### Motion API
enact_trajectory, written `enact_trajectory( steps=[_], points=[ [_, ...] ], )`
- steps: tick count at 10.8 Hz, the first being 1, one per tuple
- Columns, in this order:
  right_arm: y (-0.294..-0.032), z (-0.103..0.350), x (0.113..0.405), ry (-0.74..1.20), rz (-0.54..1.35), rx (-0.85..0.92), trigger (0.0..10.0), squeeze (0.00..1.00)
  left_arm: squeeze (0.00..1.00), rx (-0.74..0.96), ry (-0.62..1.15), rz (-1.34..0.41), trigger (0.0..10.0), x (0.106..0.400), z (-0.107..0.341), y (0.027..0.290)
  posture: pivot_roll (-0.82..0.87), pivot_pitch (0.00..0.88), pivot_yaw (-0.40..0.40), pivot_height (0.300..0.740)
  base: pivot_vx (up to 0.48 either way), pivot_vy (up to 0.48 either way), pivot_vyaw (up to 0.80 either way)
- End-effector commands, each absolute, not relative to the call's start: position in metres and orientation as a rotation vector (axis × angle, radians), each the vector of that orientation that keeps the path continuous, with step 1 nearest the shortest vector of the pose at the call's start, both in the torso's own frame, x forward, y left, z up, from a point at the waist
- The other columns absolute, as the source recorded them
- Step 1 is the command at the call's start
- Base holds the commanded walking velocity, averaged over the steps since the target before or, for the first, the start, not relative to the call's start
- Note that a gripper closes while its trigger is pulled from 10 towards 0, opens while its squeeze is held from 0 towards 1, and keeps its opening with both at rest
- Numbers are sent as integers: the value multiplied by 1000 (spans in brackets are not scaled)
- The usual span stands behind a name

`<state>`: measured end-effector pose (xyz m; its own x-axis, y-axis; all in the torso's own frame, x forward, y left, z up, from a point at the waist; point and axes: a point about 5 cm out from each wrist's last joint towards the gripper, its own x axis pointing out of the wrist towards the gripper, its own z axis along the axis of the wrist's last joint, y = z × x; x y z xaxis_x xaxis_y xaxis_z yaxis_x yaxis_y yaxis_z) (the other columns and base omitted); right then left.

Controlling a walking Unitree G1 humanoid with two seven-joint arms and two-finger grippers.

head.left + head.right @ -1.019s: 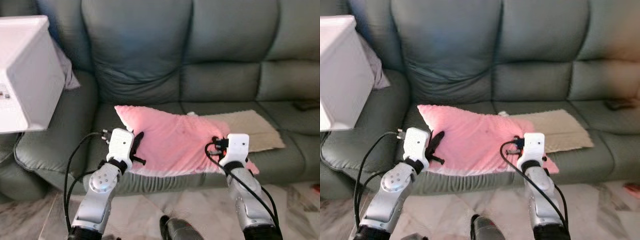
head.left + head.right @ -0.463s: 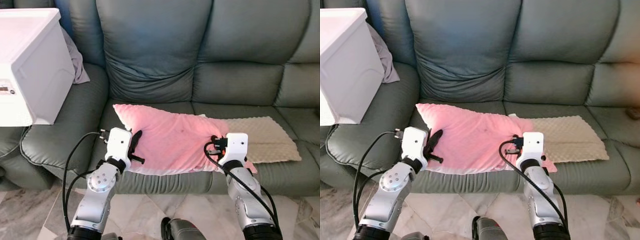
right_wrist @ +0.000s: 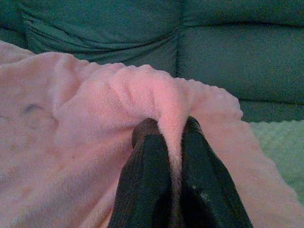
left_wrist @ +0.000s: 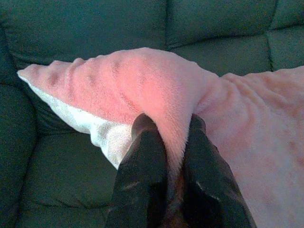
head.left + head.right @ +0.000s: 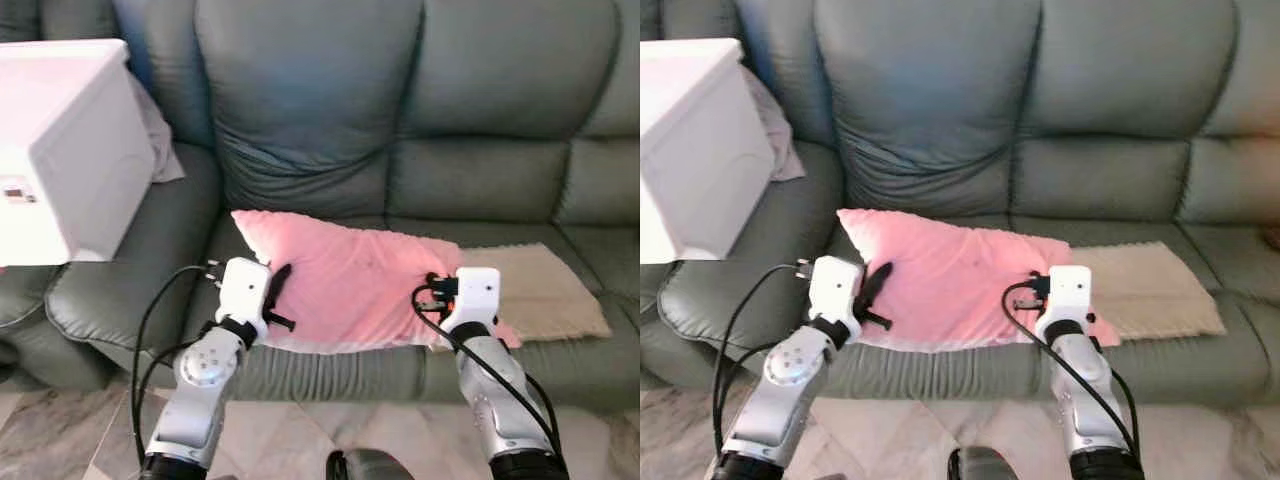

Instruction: Move the pillow to the sofa

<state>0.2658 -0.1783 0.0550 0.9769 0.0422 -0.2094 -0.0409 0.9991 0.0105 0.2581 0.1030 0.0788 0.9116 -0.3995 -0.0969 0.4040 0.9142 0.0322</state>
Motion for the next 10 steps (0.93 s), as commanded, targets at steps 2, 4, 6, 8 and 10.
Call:
enact_trajectory(
  steps=[2,4,6,8,10],
  points=[
    [-174,61,268,187,60,11,10000,0,0,56,52,-431,10000,260,87,101,-74,43,-40,740,351,0,0],
    [-174,61,268,190,61,10,10000,0,0,53,53,-439,10000,259,87,101,-75,43,-40,740,358,0,0],
    [-174,60,268,193,60,8,10000,0,0,54,55,-441,10000,259,86,100,-77,44,-40,740,347,0,0],
    [-174,60,268,195,60,8,10000,0,0,55,54,-441,10000,260,87,100,-75,44,-40,740,330,0,0],
    [-174,59,268,198,63,7,10000,0,0,49,63,-435,10000,260,85,100,-74,45,-41,740,0,0,0]
  ],
)
